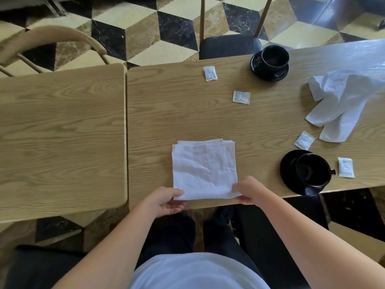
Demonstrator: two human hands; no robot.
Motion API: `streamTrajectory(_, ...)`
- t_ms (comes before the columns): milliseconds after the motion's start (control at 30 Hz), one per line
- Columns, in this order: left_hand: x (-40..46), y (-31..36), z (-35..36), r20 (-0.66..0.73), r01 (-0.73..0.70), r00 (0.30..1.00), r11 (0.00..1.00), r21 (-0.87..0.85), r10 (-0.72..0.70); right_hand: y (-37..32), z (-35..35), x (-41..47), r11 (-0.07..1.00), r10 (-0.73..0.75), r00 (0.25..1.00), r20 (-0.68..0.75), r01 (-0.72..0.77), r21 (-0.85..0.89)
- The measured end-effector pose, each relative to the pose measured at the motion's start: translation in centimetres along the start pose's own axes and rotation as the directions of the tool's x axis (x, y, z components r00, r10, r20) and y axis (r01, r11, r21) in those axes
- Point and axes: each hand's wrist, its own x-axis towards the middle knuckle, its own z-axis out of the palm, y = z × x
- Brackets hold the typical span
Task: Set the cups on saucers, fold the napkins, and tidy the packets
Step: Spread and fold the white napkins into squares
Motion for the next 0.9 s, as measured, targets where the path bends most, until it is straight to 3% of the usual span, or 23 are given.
streamTrajectory(200,-1.3,2.6,-0.3,-0.005,-0.024,1.0,0.995,-0.096,0.023,-1.2,-2.3,-0.7,0.984,-0.056,0.998,0.003,0.055,0.169)
streamTrajectory(333,-2.0,6.5,-0.3,0.005,-0.034,0.999,0.968,-0.249,0.037,-4.3,-3.5,-0.7,0.948,-0.096,0.995,-0.025,0.099,0.302)
streamTrajectory(600,0.0,10.3,1.3,-0.037,-0.101,0.994,0.788,-0.608,0.098,-8.2,-2.6,2.2,0.826,-0.091,0.996,-0.01,0.081,0.558)
streamTrajectory(800,2.5,11.0,1.3,-0.076,-0.115,0.993,0.768,-0.63,0.086,-8.6,-1.7,4.2,0.832,-0.096,0.994,-0.056,0.111,0.544)
streamTrajectory(900,2.9,10.9,1.2,-0.127,-0.134,0.989,0.796,-0.59,0.073,-8.9,-1.4,4.5,0.9,-0.113,0.983,-0.146,0.163,0.404)
